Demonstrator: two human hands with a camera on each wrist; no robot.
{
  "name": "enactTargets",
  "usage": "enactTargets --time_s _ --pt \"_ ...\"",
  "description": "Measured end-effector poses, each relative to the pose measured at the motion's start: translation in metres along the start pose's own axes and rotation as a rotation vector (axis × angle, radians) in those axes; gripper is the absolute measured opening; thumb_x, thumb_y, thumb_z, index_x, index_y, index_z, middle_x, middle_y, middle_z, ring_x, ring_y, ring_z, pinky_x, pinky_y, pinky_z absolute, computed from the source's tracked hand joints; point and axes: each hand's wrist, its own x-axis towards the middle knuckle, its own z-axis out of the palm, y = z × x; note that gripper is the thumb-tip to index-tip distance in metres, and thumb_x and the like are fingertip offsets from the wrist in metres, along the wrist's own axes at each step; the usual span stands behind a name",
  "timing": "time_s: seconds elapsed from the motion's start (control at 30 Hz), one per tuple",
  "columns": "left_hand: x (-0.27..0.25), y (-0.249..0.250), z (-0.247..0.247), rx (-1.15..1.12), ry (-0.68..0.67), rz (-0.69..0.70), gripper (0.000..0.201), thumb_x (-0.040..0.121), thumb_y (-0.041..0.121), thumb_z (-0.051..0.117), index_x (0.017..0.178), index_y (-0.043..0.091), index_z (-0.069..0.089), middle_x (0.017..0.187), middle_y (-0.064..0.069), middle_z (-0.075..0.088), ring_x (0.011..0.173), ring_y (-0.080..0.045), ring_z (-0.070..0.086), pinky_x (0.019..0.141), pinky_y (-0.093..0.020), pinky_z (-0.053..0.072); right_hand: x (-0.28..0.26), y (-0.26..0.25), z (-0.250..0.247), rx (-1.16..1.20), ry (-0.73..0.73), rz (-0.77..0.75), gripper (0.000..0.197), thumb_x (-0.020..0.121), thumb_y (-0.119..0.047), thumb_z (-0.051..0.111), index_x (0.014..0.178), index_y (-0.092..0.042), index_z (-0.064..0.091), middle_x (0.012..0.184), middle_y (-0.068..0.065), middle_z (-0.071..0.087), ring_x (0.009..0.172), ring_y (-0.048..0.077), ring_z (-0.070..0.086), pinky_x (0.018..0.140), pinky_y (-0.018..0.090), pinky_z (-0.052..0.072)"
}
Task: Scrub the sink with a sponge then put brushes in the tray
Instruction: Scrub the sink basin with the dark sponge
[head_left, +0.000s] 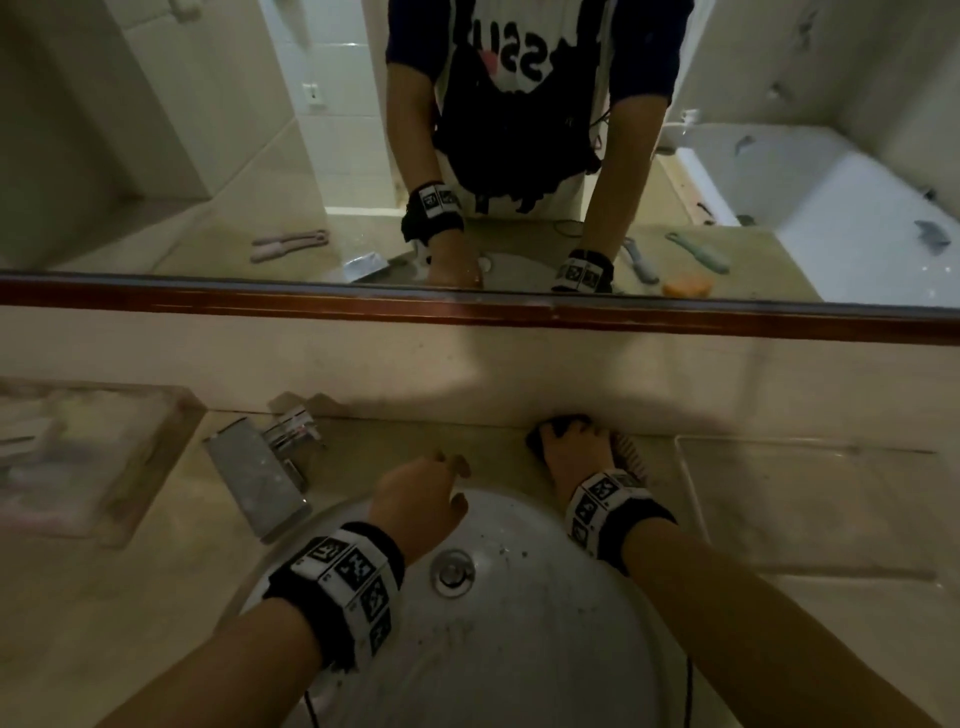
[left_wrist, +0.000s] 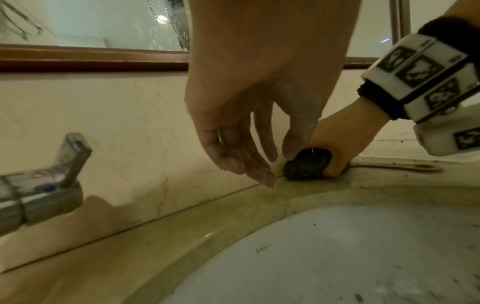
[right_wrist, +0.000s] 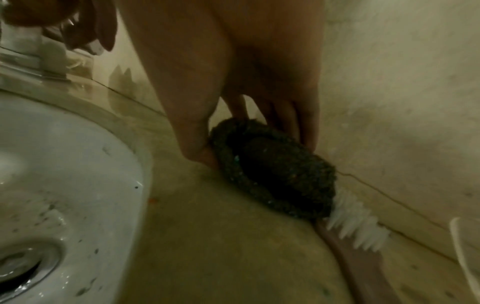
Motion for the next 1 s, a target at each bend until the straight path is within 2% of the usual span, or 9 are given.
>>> enactTargets --time_s 0.2,0.33,0.43,0.53,0.6,0.67,0.73,0.83,1.0 --pt "-0.057 -0.031 0.009 0.186 -0.096 0.141 0.037 0.099 0.029 0.036 0.135 0.024 0.042 0.132 -0.002 0.05 0.103 -0.024 0.061 0.085 -0.033 0.049 -0.027 -0.004 -0.016 0.145 0.056 -0.049 0.053 0.097 -0.021 0.043 0.144 -0.007 0.025 0.133 0.018 0.05 0.116 0.032 0.055 0.096 0.04 0.049" --pt "-0.097 -0.08 0.018 0.189 -0.127 0.096 0.038 0.098 0.028 0.038 0.137 0.026 0.042 0.135 0.001 0.047 0.114 -0.021 0.056 0.092 -0.032 0.048 -0.071 -0.033 -0.016 0.394 -0.029 -0.187 0.063 0.099 -0.027 0.044 0.148 -0.003 0.012 0.145 0.016 0.041 0.125 0.028 0.049 0.096 0.03 0.042" --pt "-0.113 -0.128 0.022 0.163 -0.084 0.06 0.043 0.096 0.033 0.047 0.138 0.029 0.041 0.141 0.003 0.043 0.122 -0.018 0.051 0.098 -0.031 0.046 -0.08 -0.071 0.007 0.517 -0.12 -0.255 0.058 0.097 -0.031 0.046 0.142 -0.002 0.023 0.126 0.018 0.051 0.11 0.028 0.054 0.084 0.03 0.041" --pt "-0.121 -0.175 0.025 0.14 -0.111 -0.007 0.076 0.087 0.05 0.057 0.149 0.024 0.023 0.155 0.0 0.023 0.14 -0.019 0.032 0.111 -0.029 0.034 -0.081 -0.118 0.035 0.492 -0.254 -0.308 0.064 0.096 -0.031 0.047 0.144 0.0 0.017 0.137 0.023 0.046 0.121 0.032 0.051 0.084 0.033 0.041" --pt "-0.124 -0.204 0.028 0.182 -0.181 -0.034 0.103 0.077 0.061 0.062 0.152 0.023 0.002 0.162 -0.001 -0.003 0.149 -0.02 0.011 0.119 -0.033 0.021 -0.081 -0.15 0.046 0.468 -0.285 -0.348 0.064 0.096 -0.031 0.047 0.144 0.0 0.017 0.138 0.023 0.044 0.122 0.034 0.05 0.09 0.037 0.043" --pt "-0.123 -0.225 0.033 0.256 -0.288 -0.013 0.121 0.069 0.066 0.066 0.151 0.022 -0.012 0.157 0.0 -0.023 0.15 -0.021 -0.006 0.121 -0.04 0.013 -0.081 -0.178 0.051 0.487 -0.312 -0.37 0.064 0.097 -0.03 0.046 0.145 0.0 0.016 0.126 0.022 0.051 0.107 0.031 0.055 0.087 0.039 0.045" --pt "-0.12 -0.238 0.037 0.296 -0.392 0.02 0.129 0.063 0.064 0.072 0.15 0.026 -0.015 0.157 0.0 -0.026 0.149 -0.022 -0.015 0.122 -0.045 0.007 -0.082 -0.203 0.05 0.545 -0.343 -0.374 0.067 0.098 -0.027 0.045 0.146 0.0 0.009 0.119 0.022 0.056 0.097 0.028 0.057 0.08 0.038 0.047" --pt "-0.112 -0.248 0.044 0.293 -0.432 0.069 0.136 0.058 0.064 0.076 0.148 0.03 -0.02 0.155 0.001 -0.032 0.148 -0.024 -0.02 0.122 -0.048 0.003 -0.086 -0.232 0.046 0.634 -0.387 -0.385 0.065 0.098 -0.024 0.044 0.147 0.0 0.007 0.131 0.025 0.051 0.115 0.036 0.054 0.096 0.042 0.046" --pt "-0.108 -0.252 0.051 0.202 -0.409 0.095 0.139 0.058 0.056 0.081 0.148 0.028 -0.021 0.155 0.001 -0.034 0.146 -0.024 -0.025 0.122 -0.047 0.002 -0.097 -0.27 0.047 0.767 -0.461 -0.51 0.056 0.097 -0.024 0.05 0.145 -0.008 0.027 0.145 0.016 0.041 0.13 0.031 0.043 0.106 0.036 0.035"
